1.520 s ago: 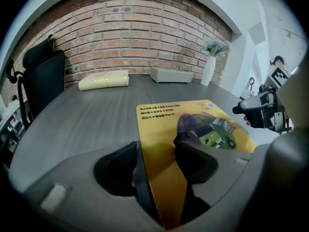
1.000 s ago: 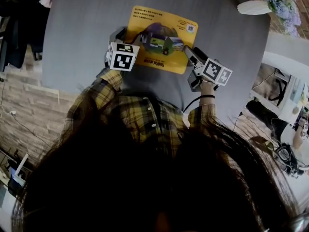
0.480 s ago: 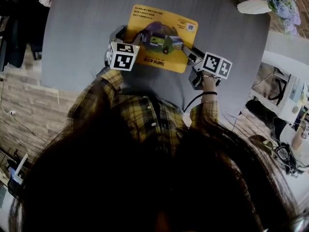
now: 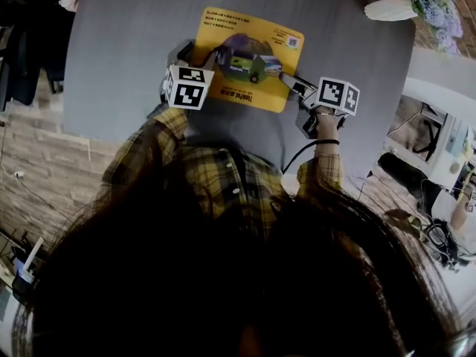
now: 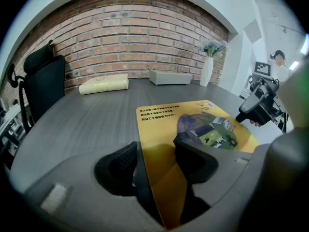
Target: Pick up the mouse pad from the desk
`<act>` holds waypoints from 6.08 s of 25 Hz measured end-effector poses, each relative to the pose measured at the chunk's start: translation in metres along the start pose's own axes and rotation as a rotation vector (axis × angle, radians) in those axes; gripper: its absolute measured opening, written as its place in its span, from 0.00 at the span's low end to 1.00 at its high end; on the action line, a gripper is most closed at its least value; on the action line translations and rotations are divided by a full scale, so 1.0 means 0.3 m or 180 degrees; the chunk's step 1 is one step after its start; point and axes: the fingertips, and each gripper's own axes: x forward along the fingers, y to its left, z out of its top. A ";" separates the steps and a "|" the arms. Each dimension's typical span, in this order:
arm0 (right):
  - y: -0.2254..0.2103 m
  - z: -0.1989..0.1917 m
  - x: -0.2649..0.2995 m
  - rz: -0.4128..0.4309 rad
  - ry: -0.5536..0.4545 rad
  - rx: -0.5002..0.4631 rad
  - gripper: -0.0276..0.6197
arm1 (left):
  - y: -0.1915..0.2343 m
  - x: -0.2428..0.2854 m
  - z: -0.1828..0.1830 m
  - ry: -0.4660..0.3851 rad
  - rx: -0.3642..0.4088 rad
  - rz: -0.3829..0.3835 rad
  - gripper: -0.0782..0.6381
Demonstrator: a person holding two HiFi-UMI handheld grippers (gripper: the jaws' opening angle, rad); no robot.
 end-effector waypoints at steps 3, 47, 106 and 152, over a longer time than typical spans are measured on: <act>-0.001 0.007 -0.006 0.0198 -0.0004 0.0133 0.50 | 0.000 0.002 -0.001 0.0002 0.0002 -0.0008 0.47; 0.163 0.053 0.163 0.1521 0.0439 0.0240 0.17 | -0.004 0.007 -0.005 -0.0027 -0.0010 -0.0023 0.47; 0.587 0.031 -0.287 0.1367 -0.0932 -0.1648 0.06 | -0.088 -0.387 0.290 -0.0991 -0.0031 -0.0019 0.45; 0.645 -0.066 -0.671 -0.0582 -0.2861 -0.2878 0.06 | -0.272 -0.790 0.394 -0.1824 0.0136 -0.0087 0.11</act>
